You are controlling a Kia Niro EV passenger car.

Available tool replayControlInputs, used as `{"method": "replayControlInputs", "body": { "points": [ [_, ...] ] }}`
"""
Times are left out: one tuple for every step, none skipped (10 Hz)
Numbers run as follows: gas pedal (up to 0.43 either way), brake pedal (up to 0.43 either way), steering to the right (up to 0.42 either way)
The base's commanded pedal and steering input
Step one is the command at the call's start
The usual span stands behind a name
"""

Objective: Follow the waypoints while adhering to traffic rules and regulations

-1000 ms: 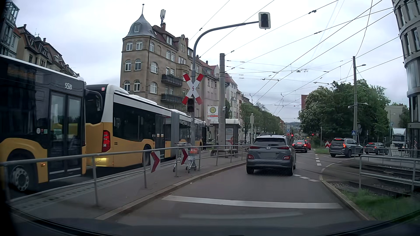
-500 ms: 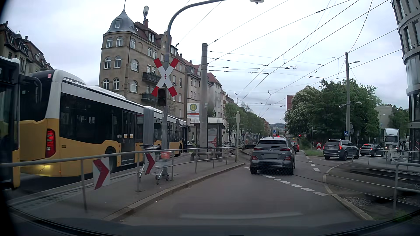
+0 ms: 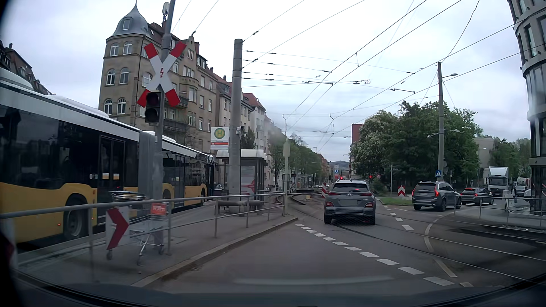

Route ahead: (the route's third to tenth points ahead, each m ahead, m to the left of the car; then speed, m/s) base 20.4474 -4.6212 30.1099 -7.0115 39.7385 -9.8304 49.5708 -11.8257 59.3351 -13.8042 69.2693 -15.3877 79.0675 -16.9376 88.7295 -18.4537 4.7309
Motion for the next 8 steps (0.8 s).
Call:
{"method": "replayControlInputs", "body": {
  "points": [
    [0.130, 0.000, 0.130],
    [0.130, 0.000, 0.130],
    [0.150, 0.000, 0.128],
    [0.157, 0.000, 0.126],
    [0.157, 0.000, 0.123],
    [0.157, 0.000, 0.121],
    [0.157, 0.000, 0.120],
    [0.157, 0.000, 0.118]
  ]
}}
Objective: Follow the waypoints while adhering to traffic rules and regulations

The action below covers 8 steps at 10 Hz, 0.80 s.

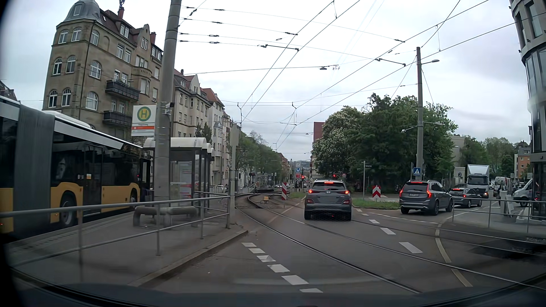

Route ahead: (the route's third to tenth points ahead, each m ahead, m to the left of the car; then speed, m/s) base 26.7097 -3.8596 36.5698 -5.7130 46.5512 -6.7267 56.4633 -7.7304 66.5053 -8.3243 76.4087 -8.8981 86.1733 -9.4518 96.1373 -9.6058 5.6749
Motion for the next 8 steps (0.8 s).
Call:
{"method": "replayControlInputs", "body": {
  "points": [
    [0.157, 0.000, 0.115],
    [0.157, 0.000, 0.109],
    [0.157, 0.000, 0.100],
    [0.157, 0.000, 0.091],
    [0.118, 0.000, 0.080],
    [0.039, 0.000, 0.072],
    [0.000, 0.000, 0.064],
    [0.000, 0.000, 0.058]
  ]
}}
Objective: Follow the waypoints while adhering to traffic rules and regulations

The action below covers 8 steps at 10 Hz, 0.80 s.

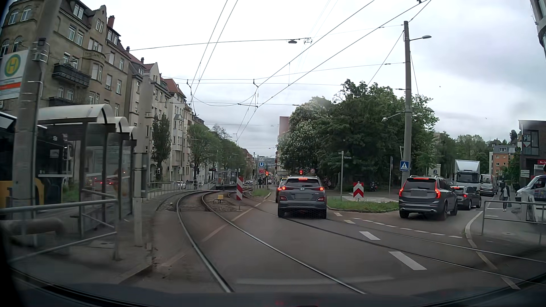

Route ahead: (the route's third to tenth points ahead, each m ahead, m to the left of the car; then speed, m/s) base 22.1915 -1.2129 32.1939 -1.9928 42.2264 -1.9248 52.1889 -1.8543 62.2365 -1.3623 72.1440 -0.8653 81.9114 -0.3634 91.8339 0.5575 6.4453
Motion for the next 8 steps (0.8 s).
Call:
{"method": "replayControlInputs", "body": {
  "points": [
    [0.000, 0.049, 0.050],
    [0.000, 0.165, 0.040],
    [0.000, 0.226, 0.033],
    [0.000, 0.299, 0.028],
    [0.000, 0.305, 0.023],
    [0.000, 0.311, 0.016],
    [0.000, 0.323, 0.010],
    [0.000, 0.329, 0.009]
  ]
}}
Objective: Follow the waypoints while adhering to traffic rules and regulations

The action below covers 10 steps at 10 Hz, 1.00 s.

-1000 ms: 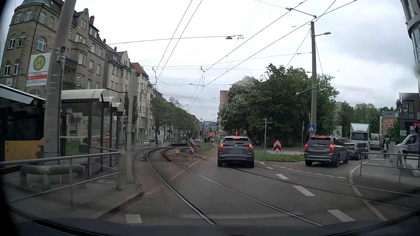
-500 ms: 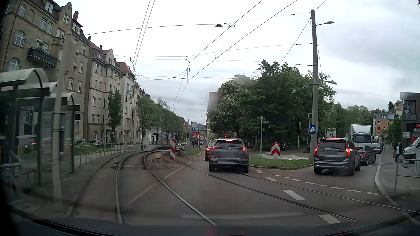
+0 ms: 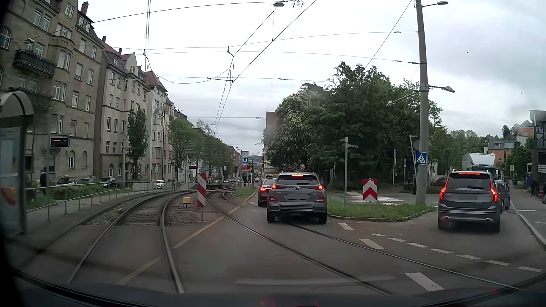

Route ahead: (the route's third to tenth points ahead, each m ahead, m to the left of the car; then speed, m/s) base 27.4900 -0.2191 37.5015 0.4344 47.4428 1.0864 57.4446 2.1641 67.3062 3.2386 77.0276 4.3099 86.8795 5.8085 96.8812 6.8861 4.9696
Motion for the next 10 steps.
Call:
{"method": "replayControlInputs", "body": {
  "points": [
    [0.000, 0.335, 0.015],
    [0.000, 0.329, 0.017],
    [0.000, 0.311, 0.013],
    [0.000, 0.305, 0.005],
    [0.000, 0.299, 0.000],
    [0.000, 0.299, 0.004],
    [0.000, 0.305, 0.009],
    [0.000, 0.299, 0.011],
    [0.000, 0.299, 0.001],
    [0.000, 0.293, -0.010]
  ]
}}
